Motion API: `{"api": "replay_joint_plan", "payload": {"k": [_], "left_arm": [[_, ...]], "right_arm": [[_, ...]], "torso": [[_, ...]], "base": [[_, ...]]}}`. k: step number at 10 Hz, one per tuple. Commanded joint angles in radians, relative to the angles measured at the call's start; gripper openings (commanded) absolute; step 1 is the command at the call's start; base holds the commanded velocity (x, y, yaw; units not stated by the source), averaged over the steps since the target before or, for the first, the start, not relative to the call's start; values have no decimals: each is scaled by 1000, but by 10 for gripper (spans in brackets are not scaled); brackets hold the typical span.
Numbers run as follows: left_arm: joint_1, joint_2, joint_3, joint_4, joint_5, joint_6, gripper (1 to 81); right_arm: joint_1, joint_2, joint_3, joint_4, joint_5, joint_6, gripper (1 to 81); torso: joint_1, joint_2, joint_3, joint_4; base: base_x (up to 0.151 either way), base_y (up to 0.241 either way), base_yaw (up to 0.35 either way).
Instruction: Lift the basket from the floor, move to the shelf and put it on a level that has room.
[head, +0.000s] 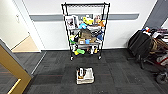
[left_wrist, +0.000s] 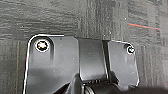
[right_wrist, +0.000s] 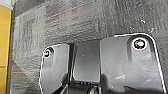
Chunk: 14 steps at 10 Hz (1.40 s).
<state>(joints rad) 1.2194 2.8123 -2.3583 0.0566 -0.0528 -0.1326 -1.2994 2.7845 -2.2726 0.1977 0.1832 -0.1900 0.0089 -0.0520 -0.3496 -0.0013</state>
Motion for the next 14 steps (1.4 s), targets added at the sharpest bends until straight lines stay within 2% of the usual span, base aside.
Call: {"api": "replay_joint_plan", "payload": {"k": [1, 14], "left_arm": [[-42, -14, 10, 2, 50, 1, 811], [-30, -20, 5, -7, 48, 1, 811]], "right_arm": [[36, -14, 19, -17, -59, 0, 811], [4, -18, 6, -6, -56, 3, 811]], "torso": [[0, 0, 0, 0], [-1, 0, 0, 0]], "base": [[66, 0, 0], [90, 0, 0]]}}
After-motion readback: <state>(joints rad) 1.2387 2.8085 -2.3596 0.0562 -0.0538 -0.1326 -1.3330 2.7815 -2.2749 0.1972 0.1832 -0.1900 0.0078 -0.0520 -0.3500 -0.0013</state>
